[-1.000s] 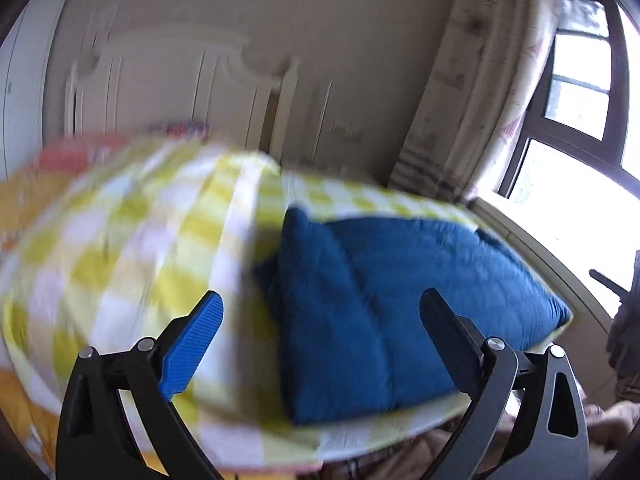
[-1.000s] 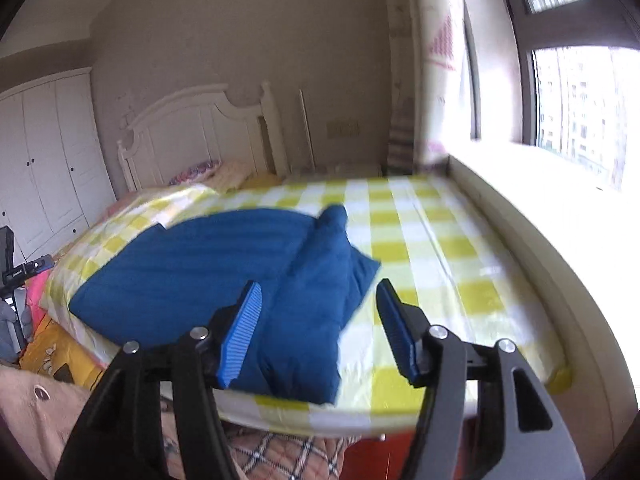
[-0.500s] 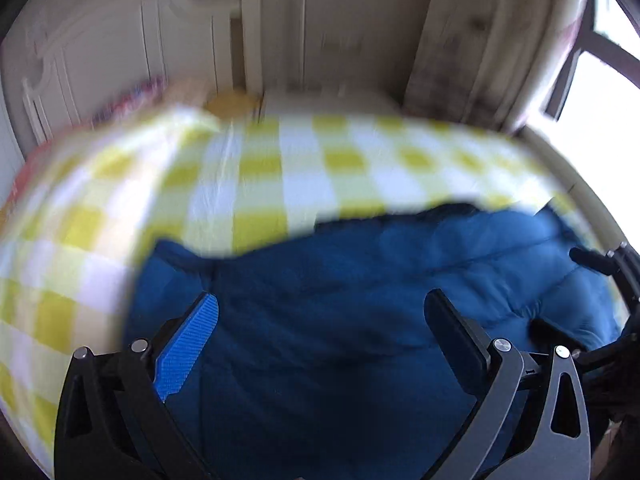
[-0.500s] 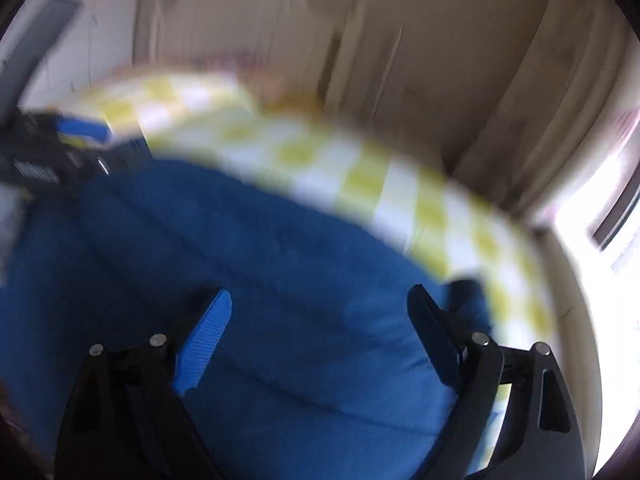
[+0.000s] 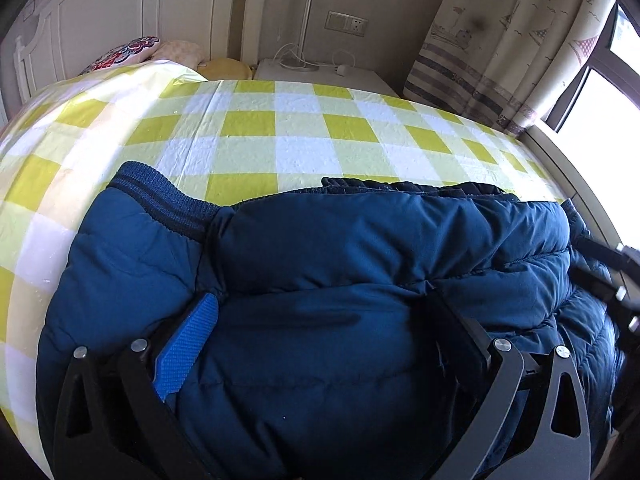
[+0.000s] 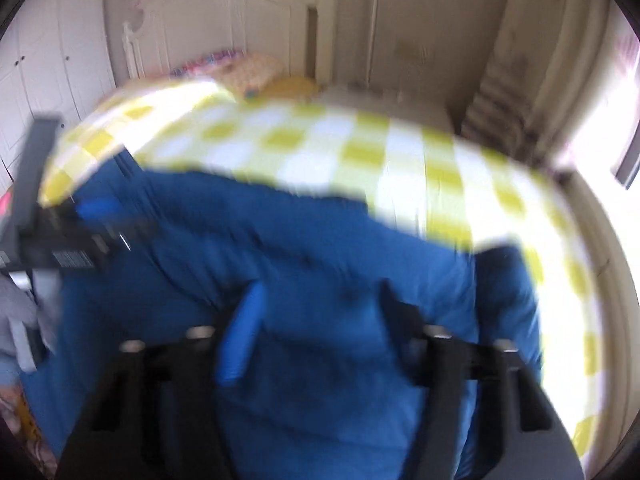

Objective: Fold large clothes

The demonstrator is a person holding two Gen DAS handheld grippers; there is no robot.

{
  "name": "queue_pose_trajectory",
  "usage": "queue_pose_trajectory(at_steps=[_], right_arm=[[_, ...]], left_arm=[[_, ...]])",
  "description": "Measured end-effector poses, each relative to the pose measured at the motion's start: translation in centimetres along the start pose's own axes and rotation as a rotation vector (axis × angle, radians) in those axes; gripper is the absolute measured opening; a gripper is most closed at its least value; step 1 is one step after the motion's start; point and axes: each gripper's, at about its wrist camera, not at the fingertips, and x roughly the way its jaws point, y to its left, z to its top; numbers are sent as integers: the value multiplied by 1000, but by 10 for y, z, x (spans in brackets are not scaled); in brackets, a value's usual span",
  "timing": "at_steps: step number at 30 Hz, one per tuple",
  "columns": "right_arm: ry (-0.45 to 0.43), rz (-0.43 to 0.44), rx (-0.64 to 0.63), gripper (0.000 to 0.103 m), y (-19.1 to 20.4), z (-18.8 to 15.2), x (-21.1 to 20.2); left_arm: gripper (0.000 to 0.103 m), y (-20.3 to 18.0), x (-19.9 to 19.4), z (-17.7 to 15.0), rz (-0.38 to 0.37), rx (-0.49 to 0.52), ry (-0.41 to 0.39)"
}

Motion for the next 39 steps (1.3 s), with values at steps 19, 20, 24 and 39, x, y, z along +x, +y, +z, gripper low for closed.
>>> queue_pose_trajectory(at_steps=[19,20,24,39], right_arm=[[109,37,139,46,-23,34,73],[99,46,139,45,-28,36,65],[-12,-63,194,54,-62,29,25],[29,53,451,45,-137,-27,52]], left_arm=[[99,4,-5,-1,-30,-27,-16],[99,4,-5,-1,-29,-26,-16],[99,4,-5,-1,-27,-25,-14],[99,-109,-29,18,62,272,-107]])
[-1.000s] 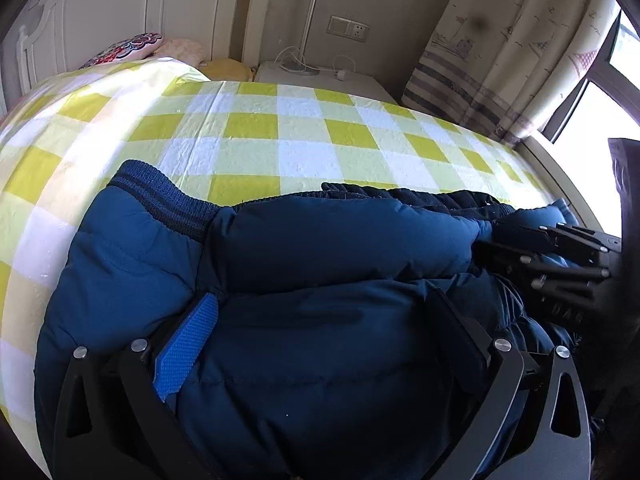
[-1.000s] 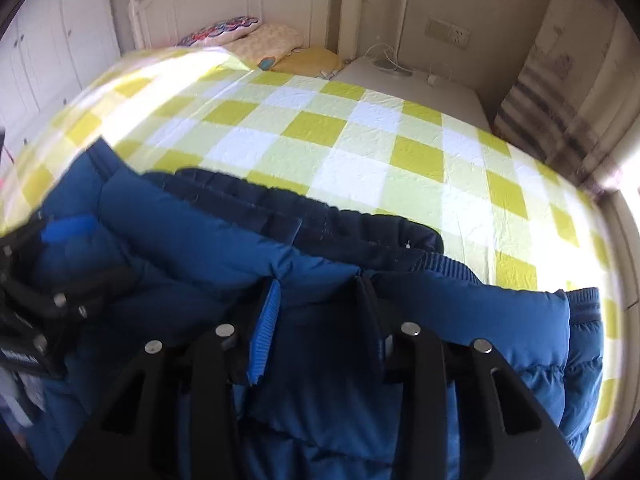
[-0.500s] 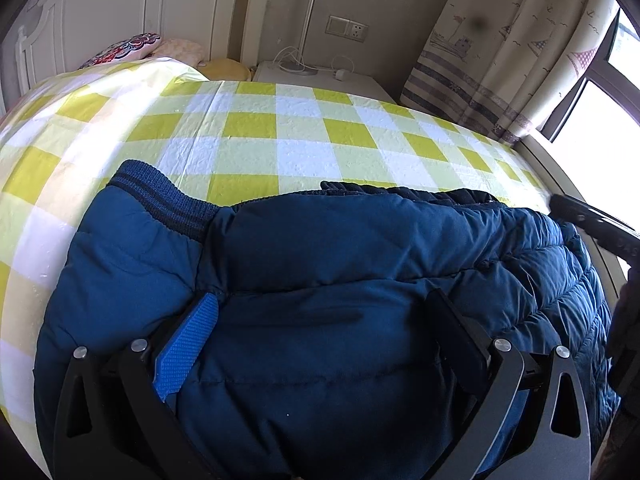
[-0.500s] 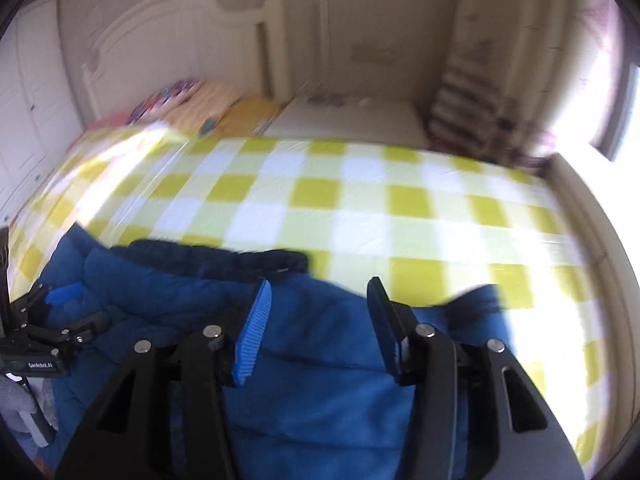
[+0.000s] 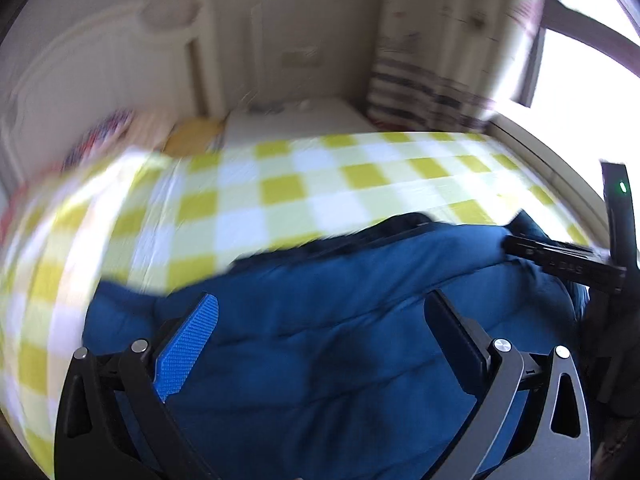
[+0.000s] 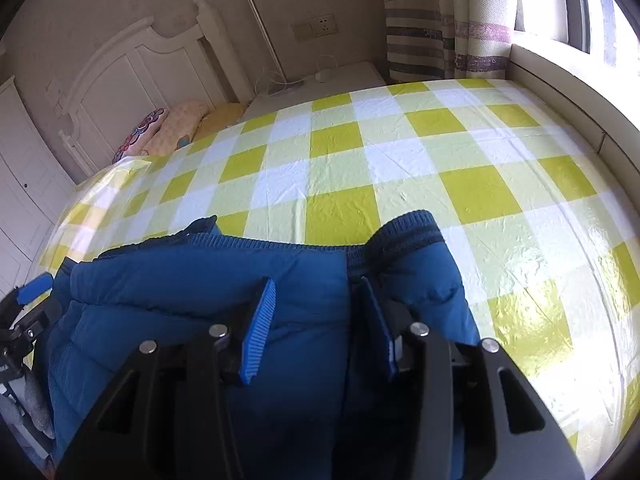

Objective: Fold large clothes

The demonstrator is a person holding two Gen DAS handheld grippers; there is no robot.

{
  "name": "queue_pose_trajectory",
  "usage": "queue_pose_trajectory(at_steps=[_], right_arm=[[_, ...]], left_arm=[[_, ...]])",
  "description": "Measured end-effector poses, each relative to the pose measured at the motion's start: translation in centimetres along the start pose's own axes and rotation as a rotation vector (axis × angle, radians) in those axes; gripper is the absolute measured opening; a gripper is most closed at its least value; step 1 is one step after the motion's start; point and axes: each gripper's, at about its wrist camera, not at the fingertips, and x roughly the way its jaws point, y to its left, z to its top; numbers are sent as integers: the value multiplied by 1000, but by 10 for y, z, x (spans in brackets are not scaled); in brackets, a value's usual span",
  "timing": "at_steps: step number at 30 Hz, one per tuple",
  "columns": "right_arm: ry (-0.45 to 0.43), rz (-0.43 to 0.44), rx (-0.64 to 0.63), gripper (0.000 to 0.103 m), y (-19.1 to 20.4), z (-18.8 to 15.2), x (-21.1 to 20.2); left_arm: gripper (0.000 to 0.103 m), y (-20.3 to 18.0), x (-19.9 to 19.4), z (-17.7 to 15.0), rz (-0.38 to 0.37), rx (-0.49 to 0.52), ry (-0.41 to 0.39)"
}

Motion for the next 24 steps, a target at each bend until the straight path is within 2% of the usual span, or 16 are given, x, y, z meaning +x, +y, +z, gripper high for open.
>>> queue_pose_trajectory(at_steps=[2,3,6,7,10,12,14,15,16,18,21,24], right_arm=[[-3,0,-1,45,0,-2,-1],[-5,2,1,45,-1,-4,-2],[-9,8,9,45,-3,-5,-3],[-8,9,8,45,-3,-5,-3],[-9,11,9,45,-3,-5,-3],[-10,16,14,45,-3,-5,-3],[-10,15,13,45,-3,-5,-3],[-10,14,12,46,-3,-5,-3],[-10,18,12,46,-4,-5,-3],[-11,13,8,46,-4,-6,-3],[-11,26,19,46,-6,-6,-2],[-7,65,52,47,-12,-6,-1]], left_arm=[[99,-26,29,-1,14,86,76],[99,-34,52,-6,17,118,155],[99,-15,59,-4,-100,22,194],[99,-7,56,-3,-124,9,194],[99,31,37,2,-90,-79,133],[99,74,31,-1,-28,-170,121],[99,112,42,-9,39,-238,150],[99,137,52,-18,-15,-318,169],[99,155,54,-25,-118,-422,155],[99,170,48,-28,-184,-501,97],[99,159,46,-30,-140,-453,77],[99,162,51,-30,-158,-471,70]])
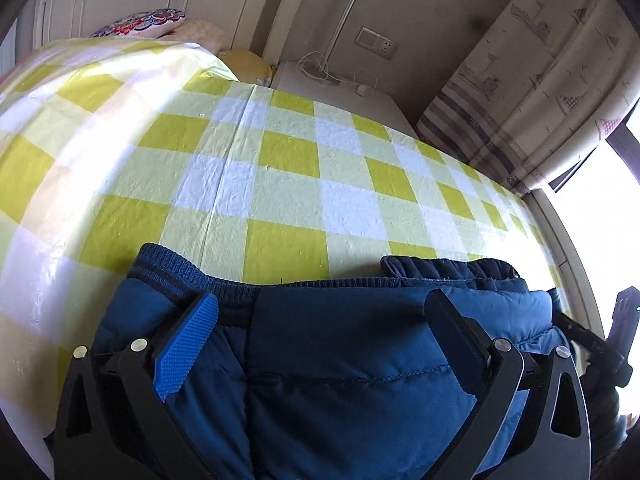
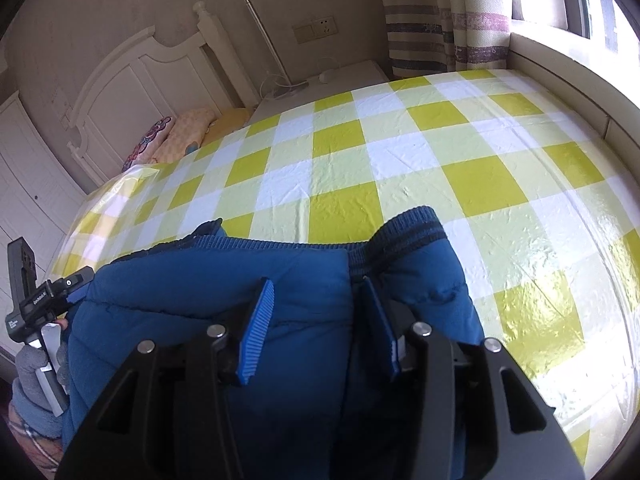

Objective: Fold large clothes

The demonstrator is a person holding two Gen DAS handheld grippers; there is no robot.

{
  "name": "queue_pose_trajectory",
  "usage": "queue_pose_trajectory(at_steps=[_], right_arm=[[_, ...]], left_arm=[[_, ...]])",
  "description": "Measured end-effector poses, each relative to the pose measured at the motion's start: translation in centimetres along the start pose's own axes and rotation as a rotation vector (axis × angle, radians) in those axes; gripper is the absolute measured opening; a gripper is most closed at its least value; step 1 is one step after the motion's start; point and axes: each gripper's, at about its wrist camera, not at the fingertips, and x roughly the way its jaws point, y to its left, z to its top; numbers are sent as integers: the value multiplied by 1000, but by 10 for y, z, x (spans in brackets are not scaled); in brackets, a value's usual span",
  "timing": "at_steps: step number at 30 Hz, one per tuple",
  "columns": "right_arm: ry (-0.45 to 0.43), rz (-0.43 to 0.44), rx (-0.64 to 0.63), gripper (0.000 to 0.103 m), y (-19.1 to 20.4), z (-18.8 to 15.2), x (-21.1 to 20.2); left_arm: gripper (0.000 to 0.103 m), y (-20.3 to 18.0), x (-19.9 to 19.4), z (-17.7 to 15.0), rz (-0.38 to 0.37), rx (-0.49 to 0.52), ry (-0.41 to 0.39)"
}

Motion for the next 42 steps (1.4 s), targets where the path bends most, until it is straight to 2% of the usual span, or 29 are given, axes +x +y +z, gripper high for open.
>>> queue_pose_trajectory(at_steps=[3,5,7,8,11,14,15,17,18,19,22,26,28,30,31,32,33,34,37,39,40,42], right_arm=[[-1,36,24,50,-4,0,-1],[12,38,19,52,-1,1,-3],[25,-64,-15,54,14,0,-18],[5,-79,-56,57,28,-3,-31],[-45,-18,-266,72,83,-30,-67],[-51,12,-453,78,133,-73,-87],[-25,31,-511,81,147,-92,-84],[58,-16,-592,84,163,-119,-62],[31,-51,-634,87,167,-130,-56],[19,-42,-627,87,167,-132,-56],[39,-31,-595,87,161,-126,-60],[-29,-55,-509,87,136,-121,-85],[-69,-62,-431,88,107,-120,-101],[-63,-113,-382,89,81,-122,-104],[-46,-103,-353,90,64,-124,-102],[-50,-27,-300,90,46,-127,-101],[-59,10,-276,90,39,-128,-100],[-67,20,-273,90,37,-131,-100],[-53,-28,-297,90,44,-129,-97],[-65,-107,-282,89,58,-131,-107],[-83,-104,-296,89,68,-134,-113],[-132,-43,-367,89,93,-147,-126]], left_arm=[[99,4,-1,1,-47,-28,-3],[99,10,-8,5,-52,-46,2],[99,5,-25,6,23,-31,-23],[99,-2,-37,3,50,0,-45],[99,-39,-75,-19,100,139,-76],[99,-75,-98,-56,145,257,-134],[99,-83,-95,-71,175,285,-141],[99,-87,-68,-92,237,321,-80],[99,-84,-51,-99,269,340,-35],[99,-82,-41,-103,272,348,-31],[99,-73,-48,-97,242,305,-15],[99,-51,-86,-101,256,263,-91],[99,-29,-105,-106,298,234,-123],[99,-5,-109,-107,337,184,-114],[99,6,-108,-107,321,148,-100],[99,20,-107,-107,272,95,-84],[99,26,-106,-106,243,69,-84],[99,30,-106,-105,229,52,-83],[99,25,-100,-105,266,77,-65],[99,25,-101,-108,265,77,-73],[99,26,-102,-108,259,73,-77],[99,28,-103,-110,250,66,-82]])
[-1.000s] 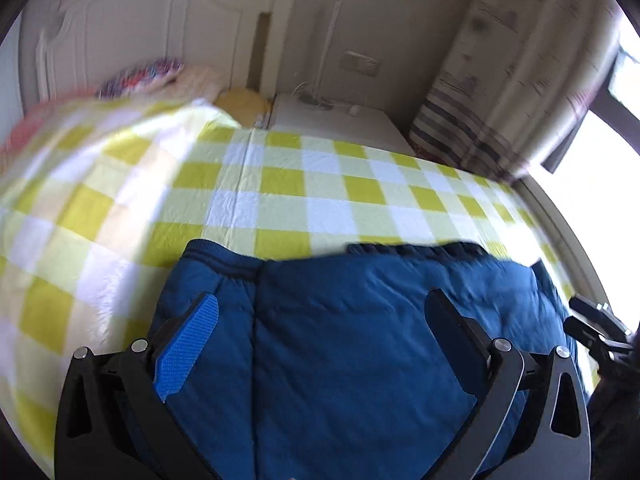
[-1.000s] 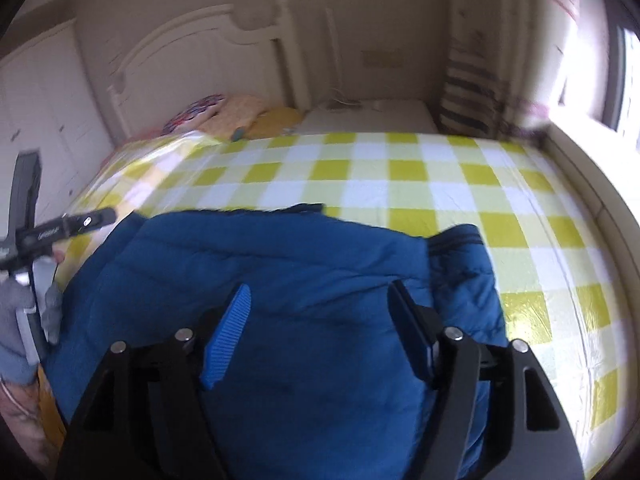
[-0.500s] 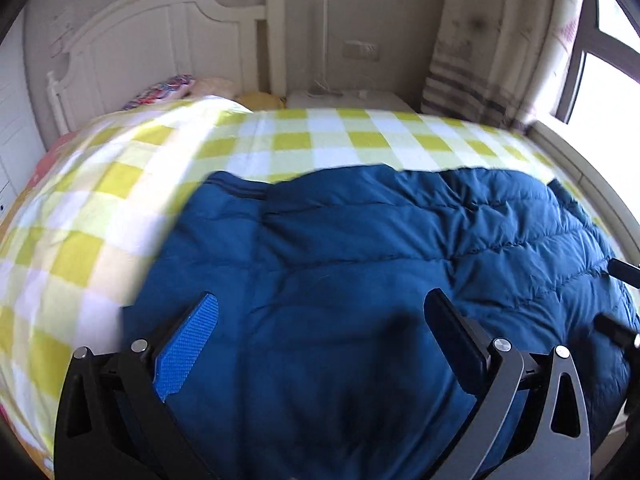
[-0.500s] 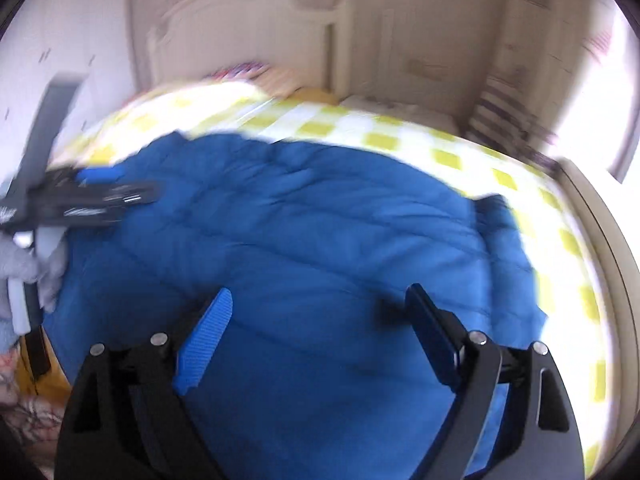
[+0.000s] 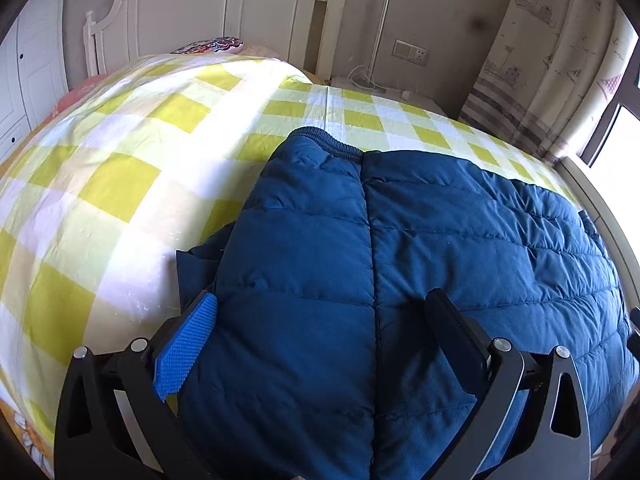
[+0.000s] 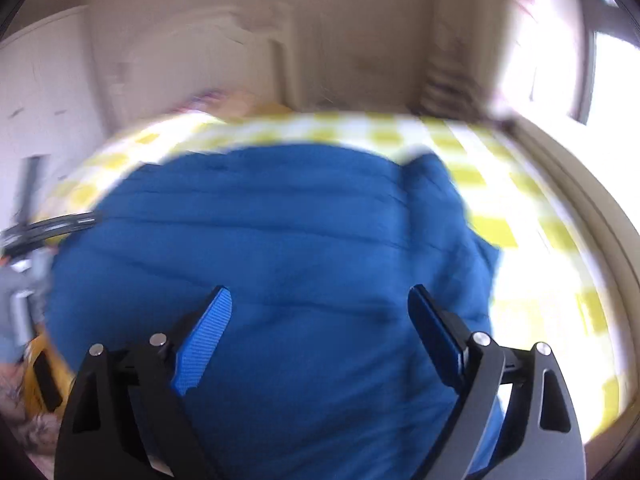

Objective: Fold large clothes

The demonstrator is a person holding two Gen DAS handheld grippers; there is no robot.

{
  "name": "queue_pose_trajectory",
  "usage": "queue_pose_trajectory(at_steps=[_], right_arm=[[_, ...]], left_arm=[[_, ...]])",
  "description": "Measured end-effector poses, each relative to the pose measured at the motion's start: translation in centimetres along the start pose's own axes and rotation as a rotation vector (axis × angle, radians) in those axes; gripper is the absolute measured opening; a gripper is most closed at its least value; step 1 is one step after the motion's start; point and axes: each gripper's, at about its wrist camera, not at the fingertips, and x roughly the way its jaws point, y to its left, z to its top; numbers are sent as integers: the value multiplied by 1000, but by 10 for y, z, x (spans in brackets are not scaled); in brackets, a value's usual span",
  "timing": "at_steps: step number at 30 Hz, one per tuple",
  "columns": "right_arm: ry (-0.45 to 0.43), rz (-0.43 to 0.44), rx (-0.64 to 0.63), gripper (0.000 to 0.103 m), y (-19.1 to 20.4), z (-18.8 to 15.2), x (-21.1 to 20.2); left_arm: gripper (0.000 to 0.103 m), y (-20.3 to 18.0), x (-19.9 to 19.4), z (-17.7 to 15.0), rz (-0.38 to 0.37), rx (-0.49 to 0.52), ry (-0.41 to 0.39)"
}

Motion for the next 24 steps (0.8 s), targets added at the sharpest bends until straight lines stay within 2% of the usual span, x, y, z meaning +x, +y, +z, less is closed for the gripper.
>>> queue_pose_trajectory(at_steps=[2,4,6,9,11,13,16,17,19,24], right_arm=[[-28,50,-91,90,34,-9,-8],[13,84,-202,92,60,-26,4],[-25,41,-247,94,67,-41,15],[6,77,-206,93,58,-36,12],[-20,9,-189,93,47,-29,-1],[-66,-16,-117,93,22,-26,-11],[5,-96,-9,97,-21,-40,0],[-12,-28,48,97,-35,-49,1],[-33,37,111,97,-46,-57,3],[-17,11,94,99,-41,-55,6]], left_arm=[[99,-2,0,0,7,5,-2],[99,-2,-1,0,15,10,-4],[99,-2,-1,-1,17,12,-7],[99,-1,-2,-1,19,14,-9],[99,-2,-2,0,21,15,-8],[99,-1,-2,0,18,14,-9],[99,-1,-1,1,14,11,-11],[99,-1,-1,1,14,12,-12],[99,-1,-1,1,14,13,-13],[99,0,-1,1,17,14,-10]])
